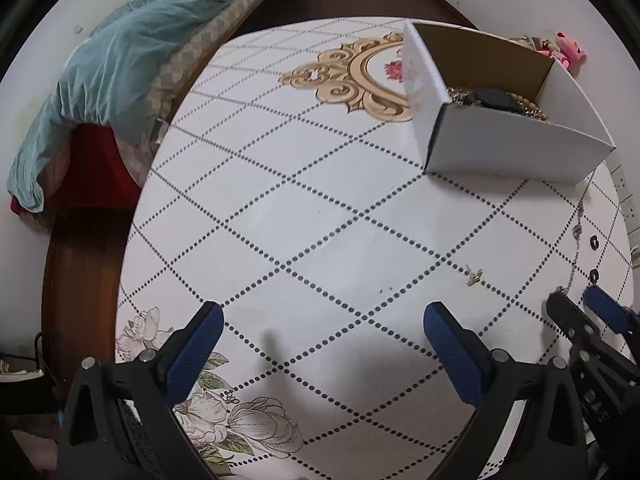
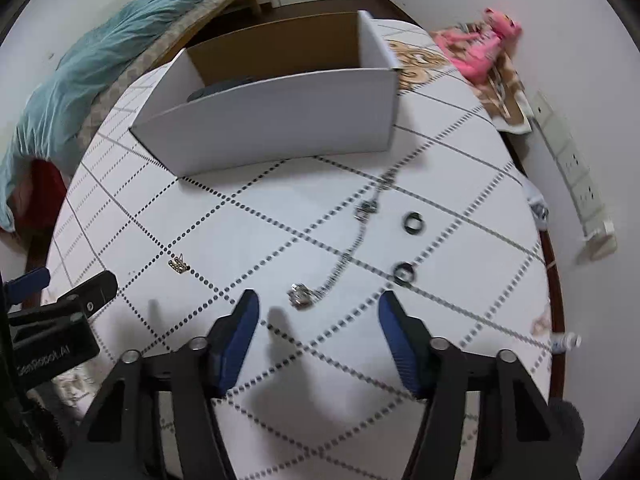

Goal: Organize jewelry
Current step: 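Grasp a small silver charm with the right tool while the left tool grasps a small gold stud, then carry both small pieces into the box and open both tools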

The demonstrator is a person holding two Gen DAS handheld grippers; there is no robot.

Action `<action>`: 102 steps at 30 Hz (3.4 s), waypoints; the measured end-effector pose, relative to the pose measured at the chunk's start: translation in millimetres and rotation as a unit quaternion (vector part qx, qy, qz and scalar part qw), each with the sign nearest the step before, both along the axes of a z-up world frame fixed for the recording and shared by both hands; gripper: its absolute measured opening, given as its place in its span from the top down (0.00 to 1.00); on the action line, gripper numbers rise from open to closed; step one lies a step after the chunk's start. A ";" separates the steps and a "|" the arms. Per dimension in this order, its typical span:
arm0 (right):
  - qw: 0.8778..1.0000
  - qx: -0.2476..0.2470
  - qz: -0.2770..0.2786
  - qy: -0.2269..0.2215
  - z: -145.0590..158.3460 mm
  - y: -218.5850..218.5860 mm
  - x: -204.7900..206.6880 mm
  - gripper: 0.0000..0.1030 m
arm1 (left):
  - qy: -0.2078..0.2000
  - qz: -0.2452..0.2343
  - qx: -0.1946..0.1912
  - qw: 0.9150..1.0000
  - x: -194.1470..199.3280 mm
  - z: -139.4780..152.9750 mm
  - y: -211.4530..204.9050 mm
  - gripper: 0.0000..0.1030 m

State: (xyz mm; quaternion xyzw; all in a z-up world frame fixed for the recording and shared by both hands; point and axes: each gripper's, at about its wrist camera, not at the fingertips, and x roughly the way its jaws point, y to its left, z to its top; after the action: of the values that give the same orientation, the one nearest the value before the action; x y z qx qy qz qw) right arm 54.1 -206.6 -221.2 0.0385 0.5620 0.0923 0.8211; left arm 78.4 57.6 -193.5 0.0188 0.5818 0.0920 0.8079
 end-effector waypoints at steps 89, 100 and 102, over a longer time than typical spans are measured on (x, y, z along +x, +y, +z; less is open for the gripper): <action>1.000 0.019 0.010 0.014 95.2 -32.2 217.3 0.30 | -0.046 -0.055 -0.088 0.994 183.1 83.0 -13.8 0.05; 0.998 -0.055 0.003 0.018 63.9 -29.5 175.3 0.06 | -0.059 -0.041 -0.052 0.996 150.2 69.6 -13.9 0.01; 0.998 -0.054 0.001 0.015 64.2 -29.5 169.7 0.03 | -0.061 -0.038 -0.055 0.996 146.0 71.2 -13.5 0.01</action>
State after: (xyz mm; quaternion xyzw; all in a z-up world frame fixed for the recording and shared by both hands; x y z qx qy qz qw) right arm 223.8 -236.0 -157.0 -0.0051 0.5781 0.0616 0.8136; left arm 224.4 44.1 -122.2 -0.0087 0.5341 0.0300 0.8448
